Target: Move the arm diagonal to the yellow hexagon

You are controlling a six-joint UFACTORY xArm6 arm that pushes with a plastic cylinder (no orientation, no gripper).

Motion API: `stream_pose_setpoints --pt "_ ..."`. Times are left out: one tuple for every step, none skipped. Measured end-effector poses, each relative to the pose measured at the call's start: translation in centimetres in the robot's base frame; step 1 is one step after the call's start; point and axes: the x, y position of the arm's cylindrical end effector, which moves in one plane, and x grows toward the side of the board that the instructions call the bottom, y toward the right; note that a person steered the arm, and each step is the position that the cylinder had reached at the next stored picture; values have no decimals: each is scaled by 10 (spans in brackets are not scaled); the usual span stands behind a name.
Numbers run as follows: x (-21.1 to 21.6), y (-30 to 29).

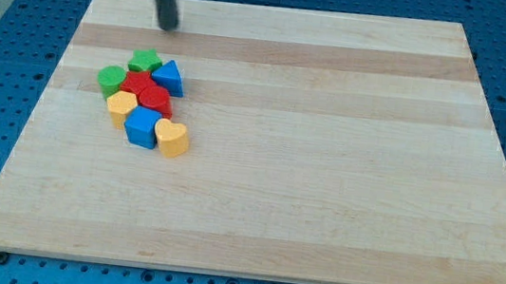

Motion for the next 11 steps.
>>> stream_pose_setpoints --pt "-3 -22" --pt "22 -53" --pt "36 -63" --pt "70 -81" --pt "90 -85" --pt "146 -85" --pt "165 -85" --pt "207 -79" --pt "207 -79" --pt "236 -51" --pt "238 -43"
